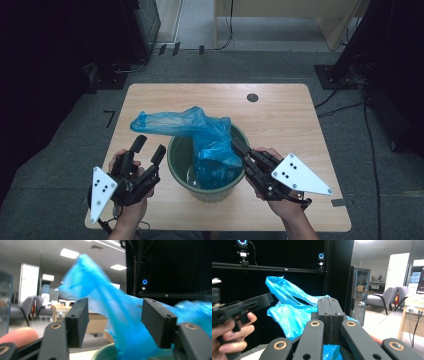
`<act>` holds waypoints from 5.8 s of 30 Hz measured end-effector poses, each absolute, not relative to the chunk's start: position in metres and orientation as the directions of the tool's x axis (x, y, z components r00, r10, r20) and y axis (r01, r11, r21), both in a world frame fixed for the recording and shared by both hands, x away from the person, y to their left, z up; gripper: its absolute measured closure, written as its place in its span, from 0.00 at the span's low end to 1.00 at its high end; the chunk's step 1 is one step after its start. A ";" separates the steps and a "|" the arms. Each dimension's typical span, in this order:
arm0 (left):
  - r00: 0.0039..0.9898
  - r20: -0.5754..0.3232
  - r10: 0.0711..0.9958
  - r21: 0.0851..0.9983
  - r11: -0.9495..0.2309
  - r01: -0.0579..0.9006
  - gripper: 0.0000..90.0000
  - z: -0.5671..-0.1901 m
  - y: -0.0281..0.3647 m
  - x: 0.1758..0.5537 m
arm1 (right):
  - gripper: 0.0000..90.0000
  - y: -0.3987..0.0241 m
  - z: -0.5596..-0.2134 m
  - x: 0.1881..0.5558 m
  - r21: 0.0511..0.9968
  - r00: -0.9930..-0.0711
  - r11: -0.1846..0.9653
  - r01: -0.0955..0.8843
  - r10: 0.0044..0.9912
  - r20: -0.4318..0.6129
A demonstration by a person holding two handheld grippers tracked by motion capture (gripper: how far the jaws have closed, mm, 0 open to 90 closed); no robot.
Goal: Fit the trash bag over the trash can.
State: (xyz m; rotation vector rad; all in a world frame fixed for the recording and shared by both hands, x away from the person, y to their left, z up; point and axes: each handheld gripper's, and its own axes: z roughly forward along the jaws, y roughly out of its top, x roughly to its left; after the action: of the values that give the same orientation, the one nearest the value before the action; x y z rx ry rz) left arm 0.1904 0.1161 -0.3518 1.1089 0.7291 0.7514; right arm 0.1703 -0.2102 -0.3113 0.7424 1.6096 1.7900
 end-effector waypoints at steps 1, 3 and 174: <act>0.547 -0.160 0.822 0.950 0.278 -0.140 0.38 -0.350 0.117 0.194 | 1.00 -0.211 -0.312 0.169 0.994 -0.663 -0.066 -0.084 0.748 -0.006; 0.570 -0.201 0.797 0.945 0.311 -0.103 0.38 -0.347 0.118 0.201 | 1.00 -0.212 -0.313 0.168 0.994 -0.667 -0.063 -0.085 0.745 -0.010; 0.622 -0.128 0.772 0.990 0.059 0.131 1.00 -0.460 0.202 0.127 | 1.00 -0.271 -0.430 0.109 0.996 -0.256 0.026 0.088 0.967 -0.003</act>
State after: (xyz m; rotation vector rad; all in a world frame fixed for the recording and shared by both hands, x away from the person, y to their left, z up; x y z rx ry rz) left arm 0.1275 0.2017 -0.4598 1.4575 0.8085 0.5761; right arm 0.1093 -0.2709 -0.4299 1.1317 1.4744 1.3425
